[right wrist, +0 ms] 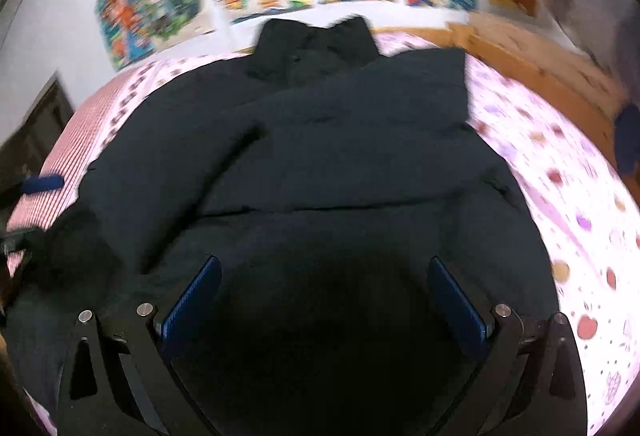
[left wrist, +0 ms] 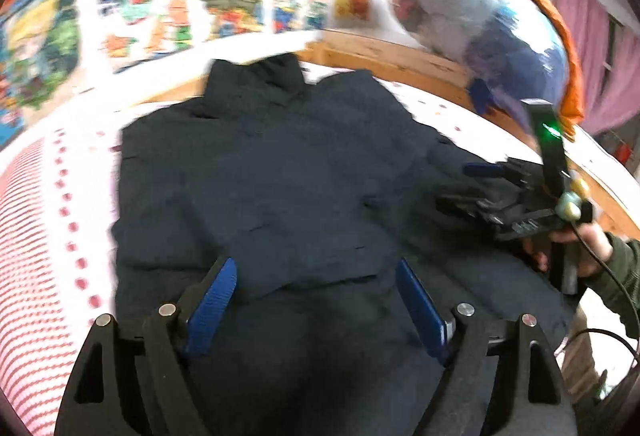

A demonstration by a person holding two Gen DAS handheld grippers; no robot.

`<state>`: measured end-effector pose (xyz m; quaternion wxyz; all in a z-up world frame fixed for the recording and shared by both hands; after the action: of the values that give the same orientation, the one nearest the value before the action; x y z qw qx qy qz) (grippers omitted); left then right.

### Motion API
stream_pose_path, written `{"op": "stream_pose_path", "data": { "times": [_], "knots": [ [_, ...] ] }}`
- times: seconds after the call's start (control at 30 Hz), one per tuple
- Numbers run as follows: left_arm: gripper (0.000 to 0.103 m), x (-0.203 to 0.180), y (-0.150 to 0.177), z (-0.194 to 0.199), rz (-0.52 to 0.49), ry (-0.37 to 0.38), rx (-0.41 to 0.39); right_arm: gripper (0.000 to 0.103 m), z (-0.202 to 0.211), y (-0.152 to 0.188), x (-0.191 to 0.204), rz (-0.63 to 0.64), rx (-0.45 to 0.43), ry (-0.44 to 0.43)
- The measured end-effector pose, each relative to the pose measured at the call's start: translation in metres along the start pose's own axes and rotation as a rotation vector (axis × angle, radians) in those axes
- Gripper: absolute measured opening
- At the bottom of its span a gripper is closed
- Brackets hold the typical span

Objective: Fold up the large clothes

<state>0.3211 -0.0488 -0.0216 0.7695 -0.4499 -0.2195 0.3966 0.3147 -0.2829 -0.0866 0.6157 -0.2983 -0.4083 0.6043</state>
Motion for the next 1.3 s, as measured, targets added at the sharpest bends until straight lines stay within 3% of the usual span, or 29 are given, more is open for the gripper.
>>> {"op": "stream_pose_path", "data": {
  "times": [0.13, 0.3, 0.43, 0.53, 0.57, 0.6, 0.63, 0.7, 0.87, 0.93, 1.03, 1.17, 1.3],
  "knots": [
    [0.083, 0.062, 0.010, 0.007, 0.078, -0.221, 0.039, 0.101, -0.002, -0.013, 0.055, 0.121, -0.009, -0.105],
    [0.083, 0.128, 0.029, 0.006, 0.276, -0.361, 0.084, 0.101, -0.017, -0.016, 0.138, 0.355, 0.003, -0.233],
    [0.083, 0.162, 0.035, -0.014, 0.307, -0.435, 0.139, 0.101, -0.030, -0.014, 0.186, 0.584, -0.022, -0.194],
    [0.083, 0.178, 0.032, -0.034, 0.298, -0.473, 0.156, 0.099, -0.029, -0.026, 0.195, 0.603, -0.072, -0.148],
    [0.083, 0.180, 0.031, -0.038, 0.296, -0.477, 0.152, 0.096, -0.028, -0.033, 0.192, 0.573, -0.083, -0.141],
    [0.083, 0.181, 0.028, -0.043, 0.293, -0.480, 0.147, 0.083, -0.029, -0.036, 0.190, 0.550, -0.081, -0.149],
    [0.083, 0.181, 0.024, -0.048, 0.291, -0.477, 0.141, 0.061, -0.029, -0.038, 0.185, 0.516, -0.072, -0.168],
    [0.083, 0.180, 0.019, -0.055, 0.289, -0.473, 0.133, 0.030, -0.026, -0.044, 0.176, 0.444, -0.068, -0.195],
    [0.083, 0.165, 0.006, -0.064, 0.260, -0.449, 0.092, 0.020, -0.004, -0.073, 0.125, 0.280, -0.179, -0.165],
    [0.083, 0.158, 0.003, -0.070, 0.230, -0.446, 0.089, 0.019, 0.014, -0.089, 0.092, 0.215, -0.255, -0.106],
    [0.083, 0.149, 0.004, -0.080, 0.191, -0.466, 0.112, 0.019, 0.023, -0.097, 0.051, 0.147, -0.301, -0.031],
    [0.083, 0.141, 0.013, -0.095, 0.162, -0.474, 0.159, 0.019, 0.004, -0.077, -0.003, 0.045, -0.238, 0.036],
    [0.083, 0.136, 0.025, -0.098, 0.131, -0.465, 0.182, 0.025, -0.030, -0.031, -0.041, -0.028, -0.085, 0.080]
  ]
}}
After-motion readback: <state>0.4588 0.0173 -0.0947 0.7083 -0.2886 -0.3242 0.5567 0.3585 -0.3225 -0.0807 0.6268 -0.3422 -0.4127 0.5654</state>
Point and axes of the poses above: each gripper's, at about its wrist camera, not at the fingertips, and z roughly against the way its jaws point, x to its left, y to its underside, the point moved 6 cm from there along -z, roughly the way its jaws point, and after that the axes turned 15 degrees about -x, right-handed, at the moved point
